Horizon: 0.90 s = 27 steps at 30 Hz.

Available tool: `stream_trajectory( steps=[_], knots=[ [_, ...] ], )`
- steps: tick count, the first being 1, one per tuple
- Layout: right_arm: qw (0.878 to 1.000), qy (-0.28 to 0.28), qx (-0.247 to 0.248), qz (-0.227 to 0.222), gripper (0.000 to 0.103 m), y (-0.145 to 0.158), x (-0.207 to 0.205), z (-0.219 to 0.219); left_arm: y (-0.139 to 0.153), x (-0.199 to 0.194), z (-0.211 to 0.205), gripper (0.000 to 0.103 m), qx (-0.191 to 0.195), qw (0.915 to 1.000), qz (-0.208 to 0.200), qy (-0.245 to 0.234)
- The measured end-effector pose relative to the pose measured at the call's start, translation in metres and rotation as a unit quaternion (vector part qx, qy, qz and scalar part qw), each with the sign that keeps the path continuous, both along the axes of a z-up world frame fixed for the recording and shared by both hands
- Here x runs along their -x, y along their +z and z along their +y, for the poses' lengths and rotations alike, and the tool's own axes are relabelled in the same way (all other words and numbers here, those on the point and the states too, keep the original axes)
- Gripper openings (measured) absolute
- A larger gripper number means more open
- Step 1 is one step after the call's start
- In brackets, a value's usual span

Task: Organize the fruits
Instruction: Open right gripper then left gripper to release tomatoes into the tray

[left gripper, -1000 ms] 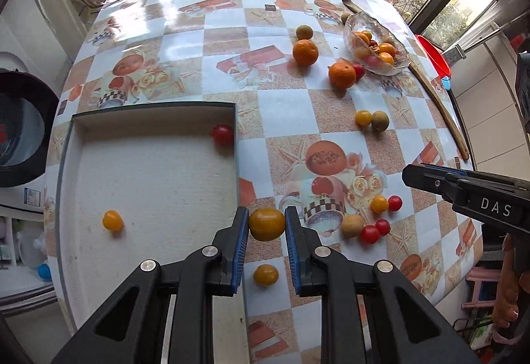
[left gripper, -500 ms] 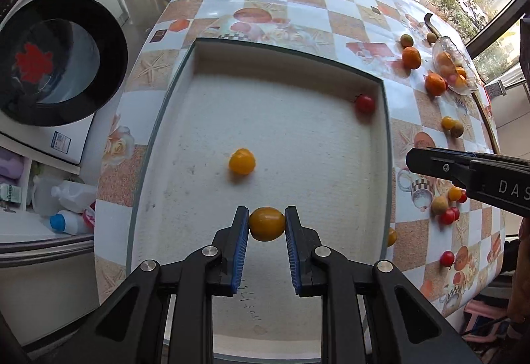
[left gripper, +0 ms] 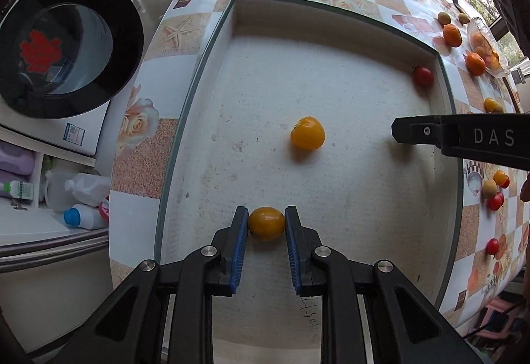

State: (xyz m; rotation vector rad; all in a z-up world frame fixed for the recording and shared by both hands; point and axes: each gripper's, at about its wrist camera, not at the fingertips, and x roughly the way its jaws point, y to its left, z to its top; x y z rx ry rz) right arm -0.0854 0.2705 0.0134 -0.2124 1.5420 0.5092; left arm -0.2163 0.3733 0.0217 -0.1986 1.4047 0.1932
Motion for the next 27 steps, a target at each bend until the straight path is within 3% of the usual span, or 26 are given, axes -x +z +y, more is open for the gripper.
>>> stream_trajectory(
  steps=[3,5,6,7,9,11,13,17,27],
  knots=[
    [1.000,0.004,0.007,-0.001,0.024,-0.004,-0.001,0.004,-0.001,0.001,0.001,0.025,-0.002,1.0000,-0.001,0.000],
    [1.000,0.007,0.011,-0.004,0.025,-0.006,0.000,0.005,-0.001,0.002,0.002,0.050,-0.028,0.9996,0.004,0.003],
    [1.000,0.009,0.013,-0.005,0.026,-0.006,0.000,0.006,-0.001,0.002,0.004,0.083,-0.034,0.9994,0.004,0.006],
    [1.000,0.011,0.013,-0.006,0.028,-0.006,0.001,0.008,0.001,0.004,0.005,0.087,-0.028,0.9995,-0.005,0.009],
    [1.000,0.014,0.008,-0.003,0.050,-0.005,0.002,0.012,0.003,0.006,0.006,0.087,-0.021,0.9997,-0.009,0.010],
    [1.000,0.018,0.014,-0.010,0.062,-0.004,0.002,0.015,0.002,0.005,0.004,0.087,-0.030,0.9995,-0.001,0.004],
    [1.000,0.018,0.010,-0.014,0.063,-0.002,0.002,0.017,0.002,0.006,0.004,0.087,-0.028,0.9996,0.001,0.005],
    [1.000,0.011,-0.006,-0.010,0.083,0.007,0.001,0.013,0.002,0.006,0.002,0.087,-0.027,0.9996,0.008,0.001],
    [0.998,-0.053,-0.030,-0.031,0.084,0.043,-0.003,-0.026,0.024,-0.010,-0.026,0.087,-0.036,0.9988,-0.006,-0.034]
  ],
)
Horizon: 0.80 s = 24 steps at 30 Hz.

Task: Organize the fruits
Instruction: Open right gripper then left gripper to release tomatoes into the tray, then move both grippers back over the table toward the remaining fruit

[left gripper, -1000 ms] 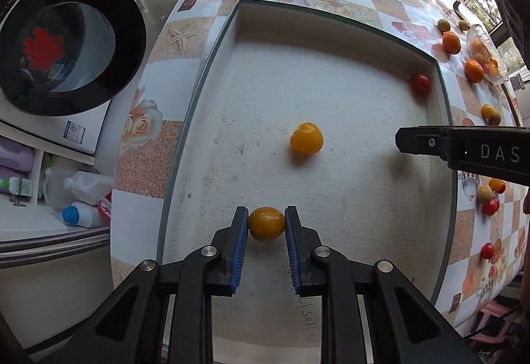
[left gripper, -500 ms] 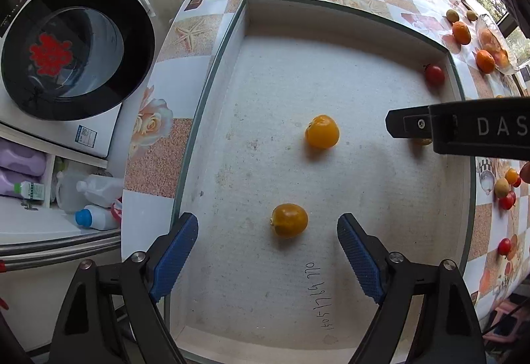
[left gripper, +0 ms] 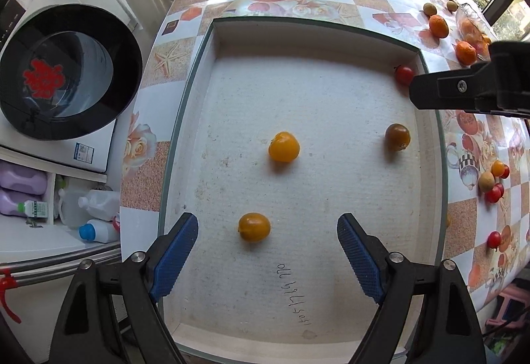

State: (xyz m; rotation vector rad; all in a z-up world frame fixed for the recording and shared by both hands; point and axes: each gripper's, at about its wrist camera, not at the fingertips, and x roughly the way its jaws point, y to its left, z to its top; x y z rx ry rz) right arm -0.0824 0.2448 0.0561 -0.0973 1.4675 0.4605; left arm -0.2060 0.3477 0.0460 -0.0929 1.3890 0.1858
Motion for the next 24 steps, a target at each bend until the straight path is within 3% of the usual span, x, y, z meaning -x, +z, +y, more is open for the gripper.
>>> stream_trajectory(
  steps=[8,14,19,24],
  knots=[
    [0.997,-0.071,0.015,-0.006,0.084,0.008,0.006,-0.084,0.030,-0.024,-0.045,0.087,-0.001,0.9975,-0.034,-0.061],
    [0.989,-0.140,0.046,0.002,0.084,0.003,0.019,-0.166,0.049,-0.034,-0.093,0.087,0.011,0.9901,-0.059,-0.127],
    [0.981,-0.180,0.076,0.013,0.084,-0.008,0.031,-0.218,0.046,-0.041,-0.140,0.087,0.024,0.9815,-0.056,-0.182],
    [0.978,-0.191,0.081,0.018,0.084,-0.016,0.037,-0.241,0.033,-0.043,-0.180,0.087,0.034,0.9724,-0.044,-0.226]
  ],
)
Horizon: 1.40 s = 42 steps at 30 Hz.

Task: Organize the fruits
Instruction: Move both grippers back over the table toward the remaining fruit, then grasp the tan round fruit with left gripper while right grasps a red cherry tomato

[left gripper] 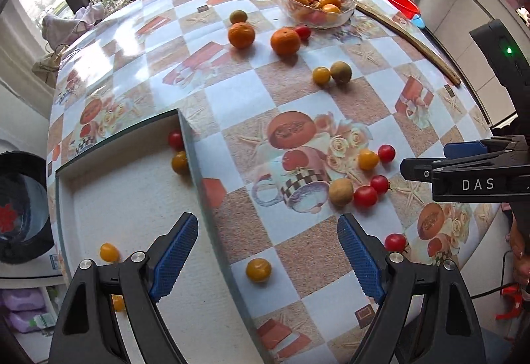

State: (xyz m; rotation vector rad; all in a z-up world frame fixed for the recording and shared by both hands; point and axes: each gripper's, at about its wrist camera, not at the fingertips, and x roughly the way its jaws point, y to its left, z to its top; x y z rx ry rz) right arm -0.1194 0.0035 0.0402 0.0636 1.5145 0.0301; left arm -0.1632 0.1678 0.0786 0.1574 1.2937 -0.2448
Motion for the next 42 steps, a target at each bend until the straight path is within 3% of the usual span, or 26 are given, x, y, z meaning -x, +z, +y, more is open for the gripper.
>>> stream_trajectory(
  steps=[5,11,14,26,31,33,35,37,40,42],
  knots=[
    [1.000,0.011,-0.014,0.001,0.083,-0.007,-0.002,-0.003,-0.021,-0.003,-0.025,0.087,0.006,0.9996,0.019,-0.020],
    [0.999,0.027,-0.036,0.009,0.055,-0.020,-0.010,-0.001,-0.044,-0.012,-0.036,0.087,0.008,0.9990,0.038,-0.022],
    [0.998,0.032,-0.045,0.015,0.048,-0.028,-0.013,0.003,-0.050,-0.016,-0.041,0.087,0.010,0.9988,0.039,-0.028],
    [0.997,0.046,-0.066,0.014,0.047,-0.038,-0.031,0.013,-0.059,-0.041,-0.039,0.087,0.011,0.9991,0.039,-0.015],
    [0.996,0.050,-0.071,0.015,0.034,-0.037,-0.039,0.019,-0.057,-0.041,-0.028,0.087,-0.002,0.9990,0.039,-0.021],
    [0.995,0.057,-0.078,0.020,0.024,-0.038,-0.037,0.021,-0.060,-0.036,-0.028,0.087,-0.014,0.9985,0.041,-0.033],
    [0.995,0.067,-0.073,0.018,0.021,-0.038,-0.035,0.027,-0.063,-0.032,-0.027,0.087,-0.017,0.9978,0.047,-0.044],
    [0.995,0.068,-0.071,0.014,0.021,-0.038,-0.033,0.028,-0.067,-0.027,-0.032,0.077,-0.020,0.9972,0.048,-0.053],
    [0.995,0.050,-0.082,0.018,0.021,-0.039,-0.031,0.024,-0.069,-0.028,-0.039,0.077,-0.021,0.9973,0.045,-0.053],
    [0.995,0.047,-0.083,0.019,0.021,-0.039,-0.030,0.022,-0.068,-0.030,-0.041,0.070,-0.018,0.9975,0.045,-0.052]
  ],
)
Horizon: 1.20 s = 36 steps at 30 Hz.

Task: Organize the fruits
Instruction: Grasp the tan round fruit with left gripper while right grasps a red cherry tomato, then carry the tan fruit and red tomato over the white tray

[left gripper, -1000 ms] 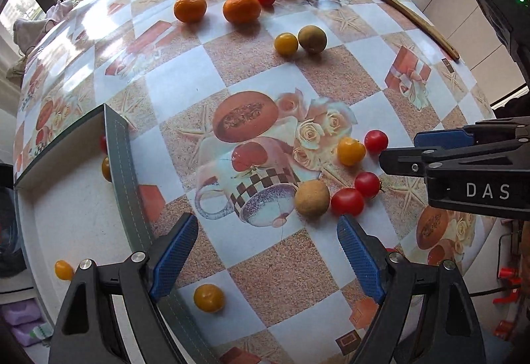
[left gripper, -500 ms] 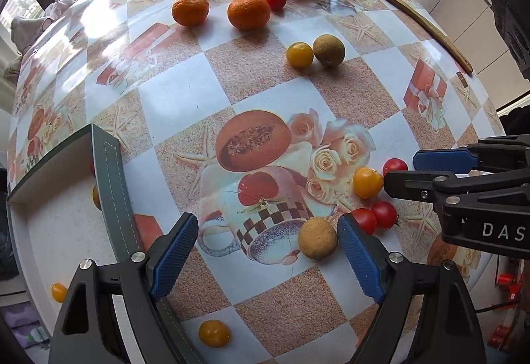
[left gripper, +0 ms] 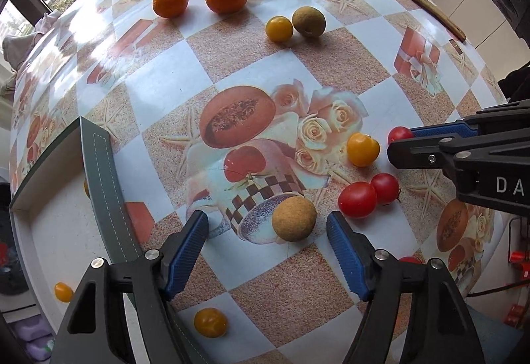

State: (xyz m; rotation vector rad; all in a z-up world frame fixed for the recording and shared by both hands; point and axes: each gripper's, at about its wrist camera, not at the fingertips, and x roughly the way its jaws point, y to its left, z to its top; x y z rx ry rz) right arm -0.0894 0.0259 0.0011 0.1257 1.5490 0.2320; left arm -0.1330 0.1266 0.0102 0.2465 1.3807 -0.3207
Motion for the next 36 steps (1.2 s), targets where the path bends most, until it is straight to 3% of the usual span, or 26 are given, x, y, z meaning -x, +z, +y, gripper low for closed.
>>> stream_trajectory(
  steps=[2,4,6,14,25,36],
  knots=[
    [1.000,0.000,0.001,-0.002,0.021,0.002,0.003,-0.004,0.001,-0.002,-0.004,0.060,0.004,1.0000,-0.002,-0.002],
    [1.000,-0.003,0.000,-0.004,0.021,0.005,0.006,-0.010,0.003,-0.005,-0.009,0.034,0.010,0.9999,-0.006,-0.008],
    [1.000,-0.008,-0.002,-0.005,0.021,0.007,0.008,-0.014,0.004,-0.010,-0.010,0.026,0.022,0.9997,0.002,-0.008],
    [1.000,-0.020,-0.008,-0.012,0.021,0.021,0.016,-0.031,0.011,-0.015,0.016,0.025,0.073,0.9966,0.021,0.034],
    [0.999,-0.023,-0.014,-0.018,0.021,0.040,0.019,-0.033,0.053,0.013,0.046,0.025,0.093,0.9933,-0.003,0.068],
    [0.999,0.015,-0.017,-0.032,0.021,0.060,0.017,0.006,0.070,0.027,0.082,0.025,0.100,0.9873,-0.027,0.121]
  ],
)
